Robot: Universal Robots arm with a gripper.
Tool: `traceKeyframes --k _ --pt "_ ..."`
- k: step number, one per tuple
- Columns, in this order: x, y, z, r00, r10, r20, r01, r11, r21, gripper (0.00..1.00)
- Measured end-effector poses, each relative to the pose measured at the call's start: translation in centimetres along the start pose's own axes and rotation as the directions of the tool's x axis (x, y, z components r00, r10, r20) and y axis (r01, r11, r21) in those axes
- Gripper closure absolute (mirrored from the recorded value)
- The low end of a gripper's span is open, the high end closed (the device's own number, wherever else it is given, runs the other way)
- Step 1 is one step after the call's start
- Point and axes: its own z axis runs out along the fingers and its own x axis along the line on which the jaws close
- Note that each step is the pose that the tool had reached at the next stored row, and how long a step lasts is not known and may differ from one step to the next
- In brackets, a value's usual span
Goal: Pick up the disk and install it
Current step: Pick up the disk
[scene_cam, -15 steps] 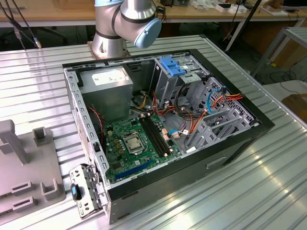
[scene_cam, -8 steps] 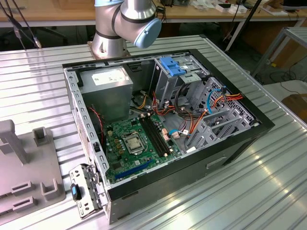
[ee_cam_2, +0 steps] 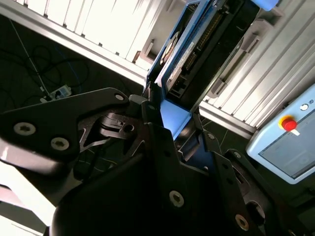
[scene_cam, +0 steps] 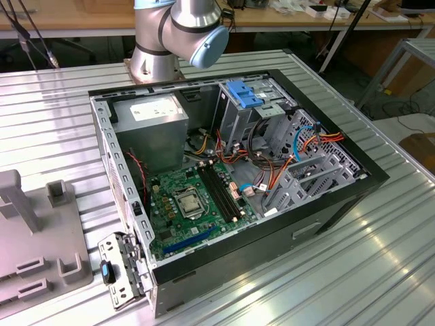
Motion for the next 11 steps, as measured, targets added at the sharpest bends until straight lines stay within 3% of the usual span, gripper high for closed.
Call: traceKeyframes --k 3,11 --pt "-0.01 -0.03 -0.88 1.0000 0.000 -0.0001 0.000 1.0000 0.0001 0.63" --pt "-0.02 -0.08 -2.17 1.0000 0.000 -0.0001 0.000 1.0000 0.0001 0.63"
